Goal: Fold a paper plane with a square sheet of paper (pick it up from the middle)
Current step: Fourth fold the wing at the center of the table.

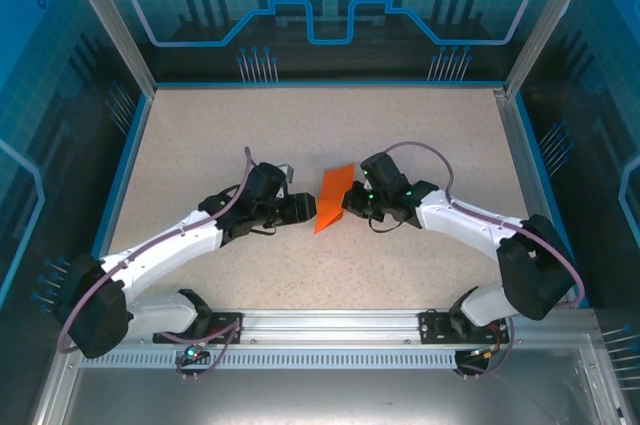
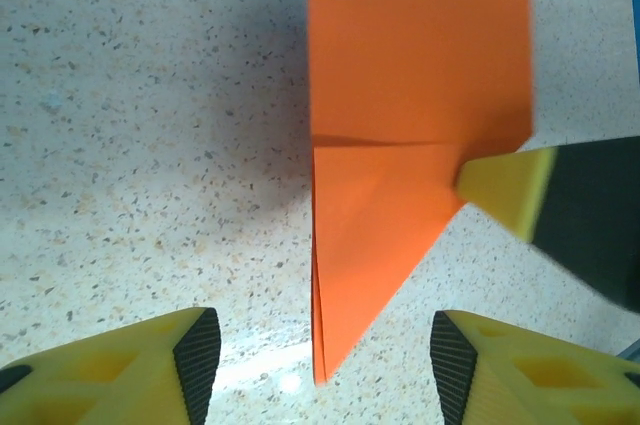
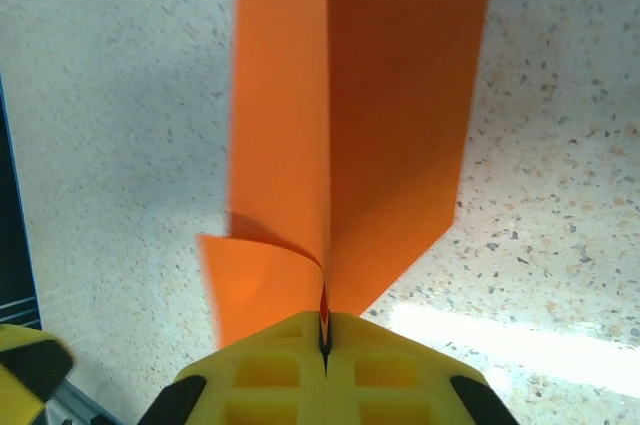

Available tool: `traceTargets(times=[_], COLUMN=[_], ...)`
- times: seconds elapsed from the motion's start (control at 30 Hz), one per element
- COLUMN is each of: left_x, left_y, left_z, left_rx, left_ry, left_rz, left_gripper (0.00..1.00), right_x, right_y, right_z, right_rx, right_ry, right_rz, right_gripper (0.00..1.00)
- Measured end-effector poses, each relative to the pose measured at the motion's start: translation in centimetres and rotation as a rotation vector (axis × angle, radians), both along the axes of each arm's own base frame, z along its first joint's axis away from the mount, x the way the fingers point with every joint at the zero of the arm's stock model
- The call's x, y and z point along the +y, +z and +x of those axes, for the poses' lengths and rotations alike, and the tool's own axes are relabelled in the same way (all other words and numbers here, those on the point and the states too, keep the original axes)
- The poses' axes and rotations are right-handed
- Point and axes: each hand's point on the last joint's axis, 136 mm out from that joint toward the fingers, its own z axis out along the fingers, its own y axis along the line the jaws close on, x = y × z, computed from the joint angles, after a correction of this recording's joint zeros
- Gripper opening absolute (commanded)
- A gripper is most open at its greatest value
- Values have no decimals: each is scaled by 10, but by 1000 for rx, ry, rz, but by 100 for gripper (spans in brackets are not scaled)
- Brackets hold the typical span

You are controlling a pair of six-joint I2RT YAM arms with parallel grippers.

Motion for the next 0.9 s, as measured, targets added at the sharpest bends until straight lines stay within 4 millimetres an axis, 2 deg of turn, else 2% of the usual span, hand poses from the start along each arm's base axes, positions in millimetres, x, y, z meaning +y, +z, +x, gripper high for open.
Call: traceTargets(times=[0.17, 0.4, 0.5, 0.77, 0.9], left_x=[5, 4, -2, -29, -36], left_y=[-9, -11, -17, -44, -54], left_z=[-7, -8, -11, -20, -23], left_rx=[-16, -81, -122, -251, -314], left_ry=[-31, -73, -118, -298, -371], left_rz=[24, 20, 22, 85, 114], left_gripper=[61, 62, 60, 53, 52], right_x=[3, -1, 1, -2, 0], right_y=[28, 25, 19, -21, -28], right_z=[0, -2, -1, -7, -7], right_rx=[-63, -47, -22, 96, 133], right_ry=[-22, -73, -99, -191, -230], right_rz=[-27, -58, -45, -50, -37], right_gripper=[0, 0, 0, 0, 0])
